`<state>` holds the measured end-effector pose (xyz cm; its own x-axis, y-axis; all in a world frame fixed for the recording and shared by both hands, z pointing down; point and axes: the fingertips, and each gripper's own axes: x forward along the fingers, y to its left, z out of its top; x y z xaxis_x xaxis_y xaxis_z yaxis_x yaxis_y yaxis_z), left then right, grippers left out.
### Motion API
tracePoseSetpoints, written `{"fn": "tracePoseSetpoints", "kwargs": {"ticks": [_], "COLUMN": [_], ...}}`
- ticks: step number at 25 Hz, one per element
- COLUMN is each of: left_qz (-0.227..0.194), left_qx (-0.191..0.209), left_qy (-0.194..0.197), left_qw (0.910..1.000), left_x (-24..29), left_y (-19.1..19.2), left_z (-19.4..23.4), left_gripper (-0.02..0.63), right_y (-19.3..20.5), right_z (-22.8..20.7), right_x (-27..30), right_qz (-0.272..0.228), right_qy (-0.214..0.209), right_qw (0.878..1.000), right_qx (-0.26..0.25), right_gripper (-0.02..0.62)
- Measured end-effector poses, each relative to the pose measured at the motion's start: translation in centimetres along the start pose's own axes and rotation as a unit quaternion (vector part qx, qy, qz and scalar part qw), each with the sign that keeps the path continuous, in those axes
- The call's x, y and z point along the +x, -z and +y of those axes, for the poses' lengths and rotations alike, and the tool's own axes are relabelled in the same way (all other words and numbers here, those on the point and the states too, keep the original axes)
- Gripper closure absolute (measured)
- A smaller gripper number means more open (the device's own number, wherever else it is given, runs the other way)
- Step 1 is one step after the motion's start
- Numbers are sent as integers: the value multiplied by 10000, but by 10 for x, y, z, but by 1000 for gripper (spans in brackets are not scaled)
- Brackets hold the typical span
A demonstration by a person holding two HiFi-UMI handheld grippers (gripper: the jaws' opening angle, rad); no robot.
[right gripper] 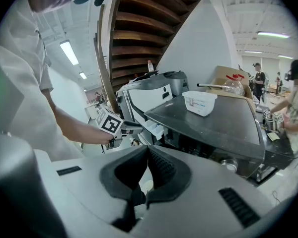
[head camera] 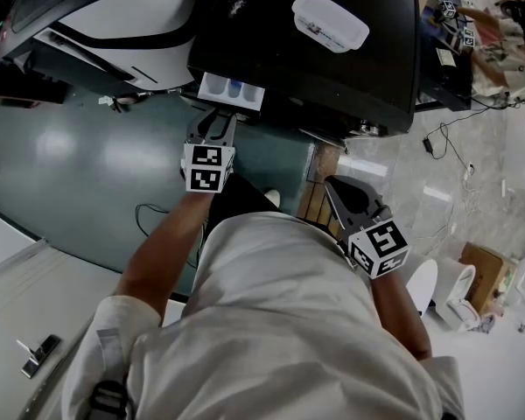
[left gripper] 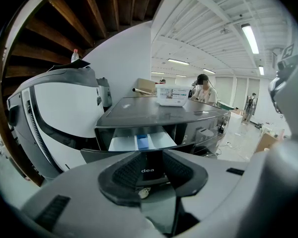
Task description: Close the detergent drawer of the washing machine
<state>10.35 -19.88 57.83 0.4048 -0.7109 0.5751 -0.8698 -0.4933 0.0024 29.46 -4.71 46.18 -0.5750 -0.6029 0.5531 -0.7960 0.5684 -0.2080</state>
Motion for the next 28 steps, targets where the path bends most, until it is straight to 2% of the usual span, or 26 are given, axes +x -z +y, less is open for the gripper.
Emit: {"fn": "tracePoseSetpoints", "kwargs": {"ticks": [28], "left_qz": [-14], "left_qx": [102], "left_qy": [134], "left_qw": [9999], "left_x": [33], "left_y": [-23], "left_z": [10], "left_gripper": [474], "right_y": [-2], "right_z": [-13], "right_x": [8], "right_qz": [-13], "right_qy": [264], "right_qw": [9995], "right_qx": [193], "right_gripper": [589]}}
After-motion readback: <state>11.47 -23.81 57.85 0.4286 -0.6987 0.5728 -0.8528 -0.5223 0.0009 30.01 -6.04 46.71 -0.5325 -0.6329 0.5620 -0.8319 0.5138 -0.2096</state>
